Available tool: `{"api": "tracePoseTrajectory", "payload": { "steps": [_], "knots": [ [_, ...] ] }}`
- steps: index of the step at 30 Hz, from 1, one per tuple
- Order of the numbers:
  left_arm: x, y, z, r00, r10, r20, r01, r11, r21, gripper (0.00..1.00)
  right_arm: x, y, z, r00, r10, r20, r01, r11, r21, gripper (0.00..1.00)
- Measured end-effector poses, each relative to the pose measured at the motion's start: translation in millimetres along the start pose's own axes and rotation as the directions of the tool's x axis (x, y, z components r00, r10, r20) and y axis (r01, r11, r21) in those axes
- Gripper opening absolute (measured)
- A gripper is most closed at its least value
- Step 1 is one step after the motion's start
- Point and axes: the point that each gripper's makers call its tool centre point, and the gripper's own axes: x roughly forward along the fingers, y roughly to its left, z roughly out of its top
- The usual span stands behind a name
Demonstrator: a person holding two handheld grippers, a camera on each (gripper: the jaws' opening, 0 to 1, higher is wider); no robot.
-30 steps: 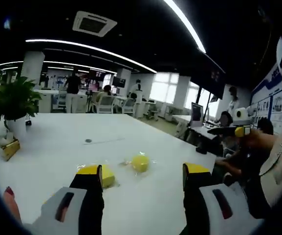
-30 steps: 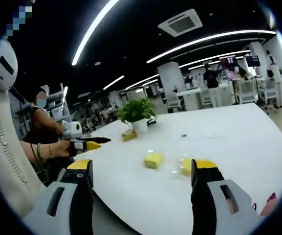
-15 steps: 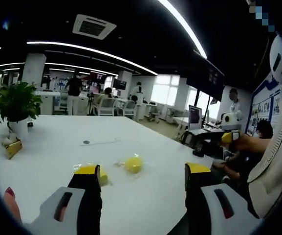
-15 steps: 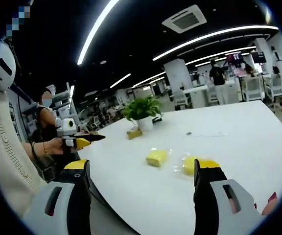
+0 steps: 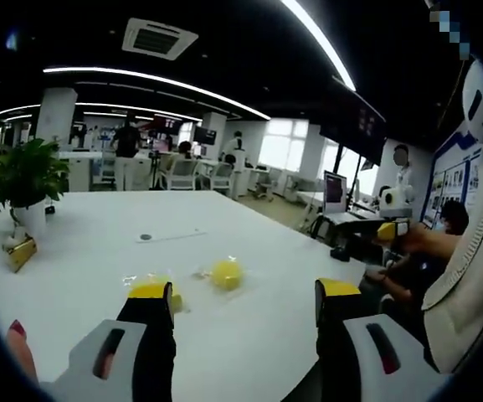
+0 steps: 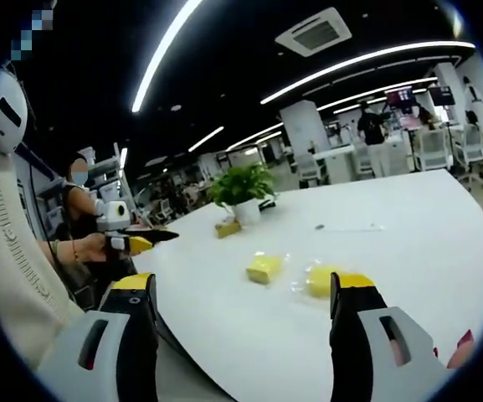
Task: Compare the silicone blocks by pressing each to a similar depth, holding the contact briefly, and releasing to observe deformation and rebound differences across the visible hardness samples.
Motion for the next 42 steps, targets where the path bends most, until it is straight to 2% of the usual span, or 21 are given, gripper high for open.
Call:
{"api": "tracePoseTrajectory", "payload": {
  "steps": [2, 7, 9, 14, 19, 25, 31, 37, 42],
  "knots": [
    [3.2, -0.3, -0.6, 1.000, -0.003, -0.009, 0.002, 1.000, -0.010, 0.68, 0.3, -2.4, -2.7, 1.000, -0.002, -0.013, 0.002, 1.000, -0.001, 0.79],
    [11.1, -0.8, 5.2, 0.999, -0.017, 0.030, 0.021, 0.992, -0.121, 0.68, -1.0, -9.0, -4.3, 1.000, -0.009, -0.015, 0.009, 1.000, 0.010, 0.77],
    [14.5, 1.7, 6.2, 0.999, -0.011, 0.036, 0.016, 0.991, -0.134, 0.67, -2.0, -12.1, -3.5, 1.000, -0.012, -0.008, 0.012, 1.000, 0.019, 0.77],
    [26.0, 5.7, 2.7, 1.000, -0.006, 0.022, 0.010, 0.982, -0.189, 0.64, -1.2, -17.6, -4.8, 1.000, -0.018, -0.008, 0.019, 1.000, 0.025, 0.77],
    [40.0, 7.1, 0.0, 1.000, -0.012, 0.008, 0.013, 0.976, -0.216, 0.66, -0.2, -22.7, -4.0, 1.000, -0.025, -0.002, 0.025, 0.999, 0.034, 0.77],
    [61.2, 5.1, -3.3, 0.999, -0.047, -0.022, 0.040, 0.969, -0.243, 0.68, 0.8, -32.4, -3.7, 0.999, -0.037, -0.006, 0.037, 0.998, 0.042, 0.77],
    [85.9, 9.4, -9.0, 0.997, -0.067, -0.042, 0.050, 0.943, -0.329, 0.67, 2.3, -40.9, -4.6, 0.999, -0.045, -0.010, 0.046, 0.998, 0.050, 0.76],
    [116.3, 13.7, -14.0, 0.994, -0.087, -0.060, 0.059, 0.926, -0.373, 0.66, 4.6, -47.1, -10.2, 0.998, -0.053, -0.018, 0.054, 0.996, 0.071, 0.76],
    [137.0, 22.6, -20.2, 0.994, -0.076, -0.080, 0.038, 0.916, -0.400, 0.67, 6.5, -51.6, -15.5, 0.998, -0.055, -0.029, 0.058, 0.995, 0.084, 0.76]
  ]
}}
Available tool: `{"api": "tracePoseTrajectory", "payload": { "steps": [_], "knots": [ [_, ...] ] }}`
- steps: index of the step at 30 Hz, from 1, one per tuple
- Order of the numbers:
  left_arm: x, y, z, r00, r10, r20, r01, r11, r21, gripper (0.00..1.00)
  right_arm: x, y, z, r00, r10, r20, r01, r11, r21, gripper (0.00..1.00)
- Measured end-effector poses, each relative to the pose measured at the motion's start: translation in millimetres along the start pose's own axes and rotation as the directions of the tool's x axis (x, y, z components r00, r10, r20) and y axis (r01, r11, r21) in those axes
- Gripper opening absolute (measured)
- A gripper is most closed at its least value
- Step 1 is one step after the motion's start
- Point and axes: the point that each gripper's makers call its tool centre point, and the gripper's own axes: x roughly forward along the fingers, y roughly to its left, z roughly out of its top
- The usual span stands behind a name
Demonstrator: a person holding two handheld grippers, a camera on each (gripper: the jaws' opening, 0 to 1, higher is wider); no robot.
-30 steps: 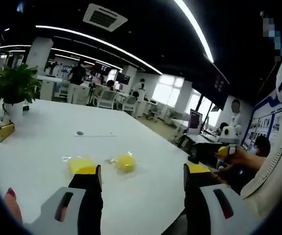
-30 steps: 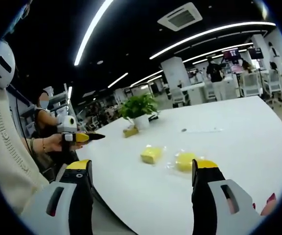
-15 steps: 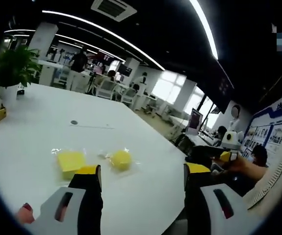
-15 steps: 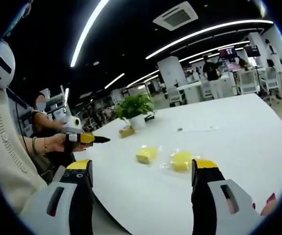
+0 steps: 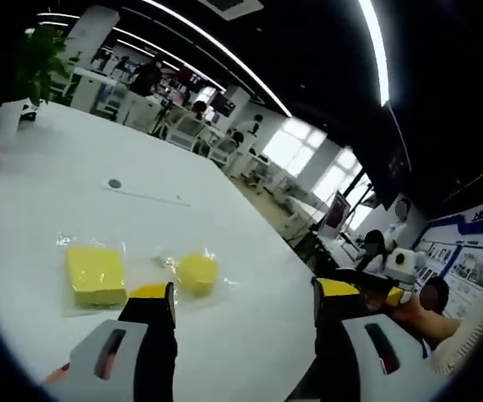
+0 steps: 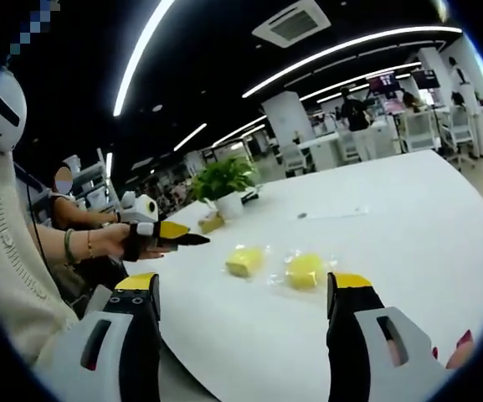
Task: Compare the silicone blocks by pressing each to a similar depth, holding the contact briefly, and releasing to observe deformation and rebound differences across the visible hardness samples.
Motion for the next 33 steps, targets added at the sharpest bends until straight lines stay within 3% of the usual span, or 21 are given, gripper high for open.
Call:
{"api": "tracePoseTrajectory", "payload": {
  "steps": [11, 23, 28, 33],
  "knots": [
    [41.9, 29.6, -4.2, 0.999, 0.044, 0.007, -0.042, 0.985, -0.165, 0.67, 4.7, -13.4, -6.7, 1.000, -0.015, -0.017, 0.016, 1.000, 0.027, 0.75],
    [77.9, 58.9, -13.2, 0.994, 0.099, -0.035, -0.104, 0.976, -0.192, 0.69, 10.5, -22.5, -15.6, 0.998, -0.020, -0.054, 0.023, 0.999, 0.049, 0.73],
    [96.5, 75.0, -14.0, 0.992, 0.120, -0.036, -0.125, 0.943, -0.307, 0.68, 13.7, -28.6, -14.0, 0.998, -0.028, -0.058, 0.031, 0.998, 0.051, 0.73],
    [115.3, 89.3, -18.8, 0.988, 0.140, -0.061, -0.153, 0.929, -0.337, 0.67, 15.4, -33.5, -16.3, 0.997, -0.040, -0.069, 0.044, 0.998, 0.054, 0.73]
  ]
}}
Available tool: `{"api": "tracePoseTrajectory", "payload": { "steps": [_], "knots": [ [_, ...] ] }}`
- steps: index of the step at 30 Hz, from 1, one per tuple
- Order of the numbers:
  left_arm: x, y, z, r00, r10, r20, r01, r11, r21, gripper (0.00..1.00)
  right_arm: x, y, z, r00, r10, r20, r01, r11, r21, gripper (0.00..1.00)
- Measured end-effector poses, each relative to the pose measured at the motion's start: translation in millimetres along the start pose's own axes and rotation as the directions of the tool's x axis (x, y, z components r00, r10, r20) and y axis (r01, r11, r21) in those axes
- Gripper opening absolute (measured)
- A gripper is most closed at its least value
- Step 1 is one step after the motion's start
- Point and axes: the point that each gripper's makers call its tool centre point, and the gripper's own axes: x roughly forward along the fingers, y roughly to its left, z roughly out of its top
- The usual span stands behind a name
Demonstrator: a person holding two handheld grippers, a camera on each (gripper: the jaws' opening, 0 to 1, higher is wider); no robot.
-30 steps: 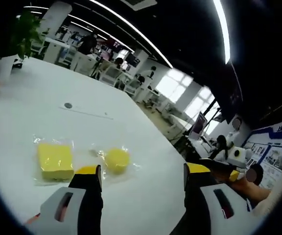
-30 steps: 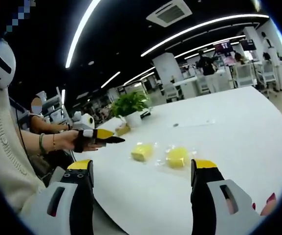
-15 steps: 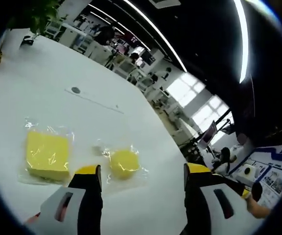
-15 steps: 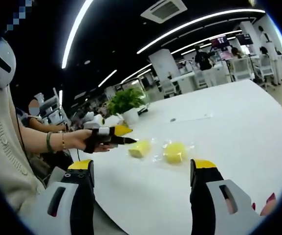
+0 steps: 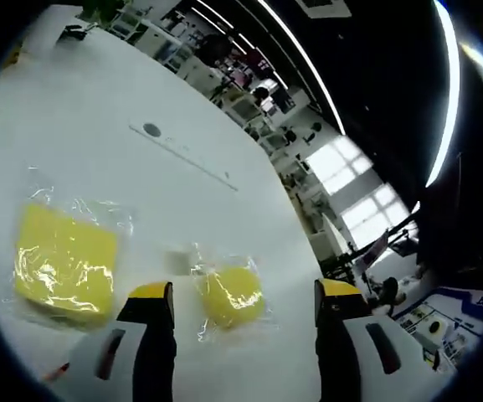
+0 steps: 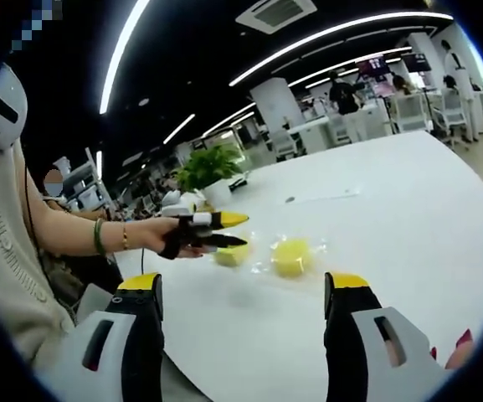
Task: Compare the silicone blocks by pressing each to a similar depth, holding the contact briefly, and releasing to observe deformation and rebound differences across the visible hardness samples.
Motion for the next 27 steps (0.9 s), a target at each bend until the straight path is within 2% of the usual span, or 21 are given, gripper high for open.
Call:
{"api": "tracePoseTrajectory", "payload": {
  "steps": [3, 10, 12, 16, 23, 27],
  "knots": [
    [10.0, 7.0, -2.3, 1.000, 0.021, -0.014, -0.021, 1.000, -0.002, 0.68, -0.1, -2.8, -2.0, 1.000, -0.004, -0.009, 0.004, 1.000, 0.009, 0.71],
    [26.1, 16.9, -8.0, 0.999, 0.026, -0.043, -0.027, 0.999, -0.028, 0.67, 1.2, -10.6, -2.9, 1.000, -0.020, -0.017, 0.021, 1.000, 0.016, 0.71],
    [30.9, 18.5, -5.7, 0.999, 0.025, -0.024, -0.027, 0.996, -0.087, 0.67, 1.1, -12.7, -3.0, 0.999, -0.025, -0.020, 0.025, 1.000, 0.018, 0.71],
    [36.7, 21.6, -3.4, 1.000, 0.025, -0.014, -0.026, 0.991, -0.132, 0.66, 1.7, -15.3, -5.7, 0.999, -0.031, -0.029, 0.031, 0.999, 0.023, 0.70],
    [51.9, 28.2, -2.7, 0.999, 0.041, -0.016, -0.043, 0.984, -0.174, 0.59, 5.6, -16.7, -12.1, 0.998, -0.032, -0.047, 0.034, 0.999, 0.033, 0.69],
    [61.4, 29.2, -2.1, 0.999, 0.039, -0.025, -0.043, 0.982, -0.183, 0.51, 5.8, -18.6, -12.7, 0.998, -0.035, -0.048, 0.037, 0.999, 0.035, 0.68]
  ]
}}
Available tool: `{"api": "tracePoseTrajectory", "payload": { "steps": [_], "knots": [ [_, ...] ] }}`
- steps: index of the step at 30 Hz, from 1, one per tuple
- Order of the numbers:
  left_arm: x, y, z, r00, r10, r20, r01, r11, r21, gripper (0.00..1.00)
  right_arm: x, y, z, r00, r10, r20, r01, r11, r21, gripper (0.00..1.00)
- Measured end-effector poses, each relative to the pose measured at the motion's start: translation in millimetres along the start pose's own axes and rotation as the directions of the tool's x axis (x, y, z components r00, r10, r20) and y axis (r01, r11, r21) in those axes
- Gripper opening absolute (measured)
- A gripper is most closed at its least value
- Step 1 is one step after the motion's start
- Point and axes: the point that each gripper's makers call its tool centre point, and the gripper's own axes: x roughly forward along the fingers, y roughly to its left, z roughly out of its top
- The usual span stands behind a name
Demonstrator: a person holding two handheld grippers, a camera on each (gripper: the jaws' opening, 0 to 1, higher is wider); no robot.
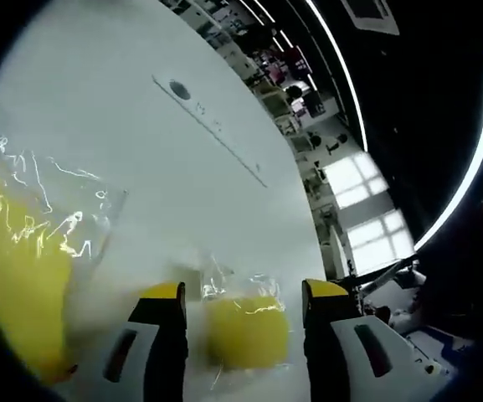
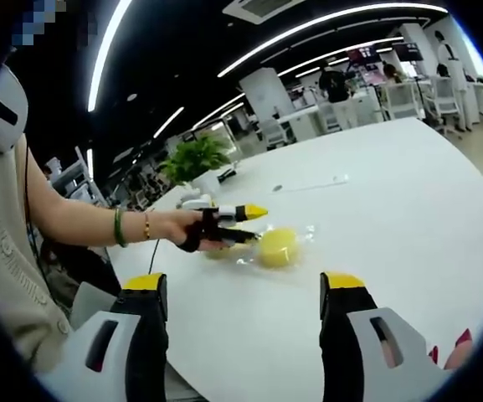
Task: Compare the silicone blocks by pressing each to a similar depth, holding the contact briefly, and releasing to observe deformation and rebound differences across the visible hardness samples.
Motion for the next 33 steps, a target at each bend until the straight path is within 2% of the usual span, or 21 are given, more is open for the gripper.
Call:
{"api": "tracePoseTrajectory", "payload": {
  "steps": [7, 12, 15, 19, 22, 24, 26, 31, 33],
  "knots": [
    [12.8, 4.3, -3.4, 0.999, 0.026, -0.034, -0.025, 0.999, 0.032, 0.34, 2.4, -4.1, -2.1, 1.000, -0.002, -0.001, 0.002, 1.000, 0.013, 0.68],
    [16.7, 16.2, -4.5, 0.996, 0.066, -0.058, -0.062, 0.995, 0.074, 0.17, 4.6, -4.5, -5.0, 1.000, 0.002, -0.008, -0.001, 1.000, 0.018, 0.67],
    [18.1, 16.9, -4.6, 0.996, 0.066, -0.066, -0.061, 0.996, 0.069, 0.15, 5.0, -5.4, -6.8, 1.000, 0.002, -0.008, -0.002, 1.000, 0.023, 0.67],
    [19.3, 17.3, -5.4, 0.994, 0.072, -0.079, -0.064, 0.993, 0.101, 0.11, 6.5, -6.3, -9.4, 1.000, 0.003, -0.012, -0.003, 1.000, 0.031, 0.67],
    [20.5, 14.0, -6.0, 0.996, 0.034, -0.082, -0.030, 0.998, 0.054, 0.01, 8.4, -3.9, -8.0, 1.000, 0.014, -0.013, -0.013, 0.999, 0.029, 0.67],
    [20.6, 13.5, -6.5, 0.996, 0.029, -0.088, -0.024, 0.998, 0.055, 0.00, 9.4, -1.5, -5.0, 1.000, 0.022, -0.009, -0.022, 0.999, 0.023, 0.67],
    [20.7, 11.8, -6.8, 0.996, 0.012, -0.093, -0.004, 0.996, 0.091, 0.00, 10.4, 0.8, -1.4, 1.000, 0.031, 0.000, -0.031, 0.999, 0.019, 0.67],
    [20.9, 9.3, -7.3, 0.996, 0.015, -0.093, -0.003, 0.992, 0.123, 0.00, 10.2, 0.2, -0.9, 0.999, 0.030, -0.012, -0.030, 1.000, 0.006, 0.66],
    [20.7, 6.1, -6.9, 0.996, 0.011, -0.090, 0.005, 0.984, 0.179, 0.00, 9.4, -0.4, -2.3, 0.999, 0.026, -0.021, -0.026, 1.000, 0.000, 0.66]
  ]
}}
